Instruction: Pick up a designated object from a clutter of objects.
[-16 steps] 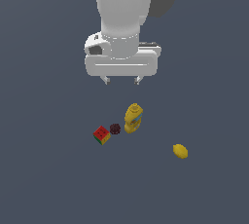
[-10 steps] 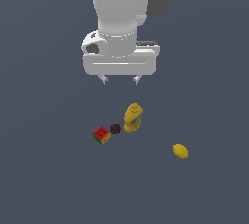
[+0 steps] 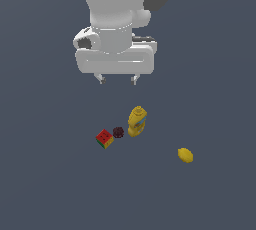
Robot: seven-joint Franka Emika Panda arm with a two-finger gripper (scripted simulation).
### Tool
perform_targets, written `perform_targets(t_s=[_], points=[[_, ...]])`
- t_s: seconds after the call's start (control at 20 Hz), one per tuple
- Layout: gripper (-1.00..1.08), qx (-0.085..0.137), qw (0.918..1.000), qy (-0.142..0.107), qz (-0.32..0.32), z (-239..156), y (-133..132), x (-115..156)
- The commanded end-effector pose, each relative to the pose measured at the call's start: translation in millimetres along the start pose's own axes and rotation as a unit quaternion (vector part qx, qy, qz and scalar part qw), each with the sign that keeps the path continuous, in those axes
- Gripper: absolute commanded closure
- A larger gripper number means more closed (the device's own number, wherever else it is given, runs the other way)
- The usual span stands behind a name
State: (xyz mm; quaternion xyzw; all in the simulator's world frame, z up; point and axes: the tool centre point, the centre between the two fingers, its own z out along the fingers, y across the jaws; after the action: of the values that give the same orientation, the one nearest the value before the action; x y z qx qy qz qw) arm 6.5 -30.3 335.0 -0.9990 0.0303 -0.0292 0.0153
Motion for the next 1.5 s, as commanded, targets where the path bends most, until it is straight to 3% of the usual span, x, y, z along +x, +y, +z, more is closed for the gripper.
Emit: perform_targets(t_s=[0.0, 0.45, 0.75, 1.1, 1.45], points=[[-0.92, 0.000, 1.0000, -0.001, 0.004, 2, 0, 1], [-0.92, 0.001, 0.9983, -0.003, 0.058, 26, 1, 7], [-0.92, 0.001, 0.9924, -0.007, 0.123, 56, 3, 13], [-0.92, -0.002, 0.9762, -0.011, 0.216, 100, 6, 19], [-0.92, -0.007, 0.9512, -0.015, 0.308, 144, 9, 21]])
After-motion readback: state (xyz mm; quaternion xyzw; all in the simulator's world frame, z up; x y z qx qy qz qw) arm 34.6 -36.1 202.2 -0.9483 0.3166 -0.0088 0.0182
